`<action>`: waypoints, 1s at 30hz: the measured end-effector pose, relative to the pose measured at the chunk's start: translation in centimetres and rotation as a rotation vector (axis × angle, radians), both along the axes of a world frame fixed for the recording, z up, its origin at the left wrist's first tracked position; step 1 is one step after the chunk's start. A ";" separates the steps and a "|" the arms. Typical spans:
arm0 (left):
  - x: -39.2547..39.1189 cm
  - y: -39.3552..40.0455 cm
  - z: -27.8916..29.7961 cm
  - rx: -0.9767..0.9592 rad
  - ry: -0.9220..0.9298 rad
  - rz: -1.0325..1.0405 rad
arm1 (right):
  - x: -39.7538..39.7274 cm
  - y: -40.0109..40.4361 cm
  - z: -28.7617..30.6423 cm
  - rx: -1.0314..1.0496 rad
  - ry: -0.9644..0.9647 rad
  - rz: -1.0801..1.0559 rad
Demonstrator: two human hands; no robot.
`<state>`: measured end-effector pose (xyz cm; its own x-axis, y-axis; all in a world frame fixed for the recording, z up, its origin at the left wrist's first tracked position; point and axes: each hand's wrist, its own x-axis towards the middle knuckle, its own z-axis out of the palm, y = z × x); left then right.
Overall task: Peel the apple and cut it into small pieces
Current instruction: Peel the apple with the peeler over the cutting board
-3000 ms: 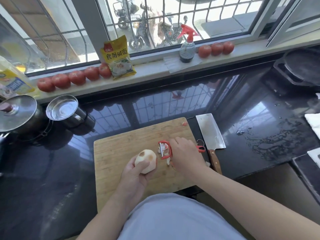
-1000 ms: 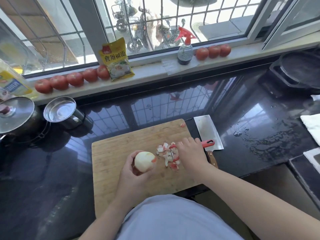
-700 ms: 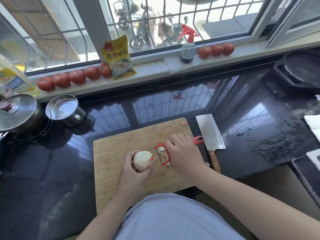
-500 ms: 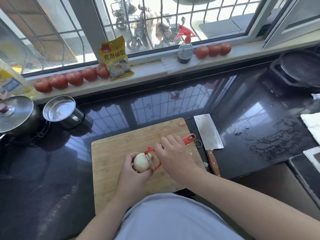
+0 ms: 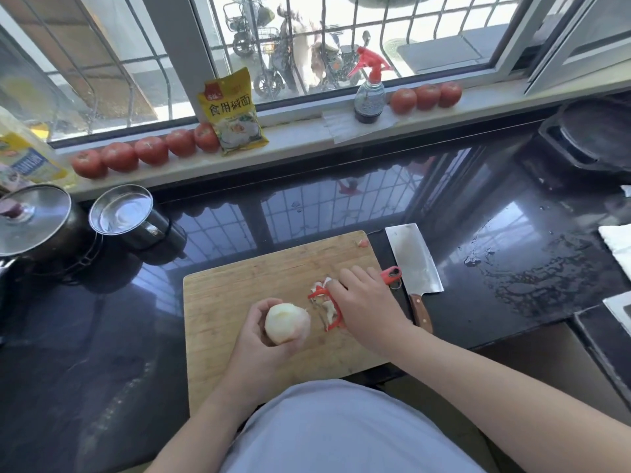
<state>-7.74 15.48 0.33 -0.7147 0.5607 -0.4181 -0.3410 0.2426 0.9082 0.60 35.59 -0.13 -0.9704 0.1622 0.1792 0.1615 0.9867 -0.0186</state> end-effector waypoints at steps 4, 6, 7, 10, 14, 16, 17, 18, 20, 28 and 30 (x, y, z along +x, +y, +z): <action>0.4 0.6 -0.2 -0.120 0.160 -0.005 | -1.1 -2.1 1.6 -0.017 0.089 0.056; 0.5 0.9 -0.3 -0.148 0.225 -0.001 | -1.5 -3.1 2.0 -0.003 0.115 0.058; 0.6 1.1 -0.1 -0.164 0.262 -0.006 | -1.6 -3.6 2.0 0.010 0.126 0.053; 0.7 1.2 0.2 -0.171 0.272 -0.014 | -1.5 -3.8 1.5 0.026 0.142 0.010; 0.5 0.3 -0.1 -0.127 0.152 0.058 | -0.1 -0.8 -0.9 0.101 -0.136 -0.075; 0.4 -0.2 0.0 -0.090 0.109 0.082 | 1.3 1.2 -2.5 0.121 -0.349 -0.189; 0.3 -0.3 0.1 -0.066 0.079 0.086 | 2.1 1.9 -2.9 0.110 -0.408 -0.249; 0.2 -0.5 0.2 -0.047 0.045 0.093 | 2.7 2.2 -2.8 0.085 -0.451 -0.304; 0.1 -0.5 0.1 -0.014 -0.050 0.122 | 3.1 2.3 -2.6 0.023 -0.512 -0.343; 0.0 -0.5 0.7 0.316 -0.698 0.302 | 1.0 0.6 -1.0 -0.478 -0.024 -0.440; 0.0 -0.6 1.1 0.344 -0.771 0.342 | 1.6 0.4 -1.3 -0.335 -0.373 -0.415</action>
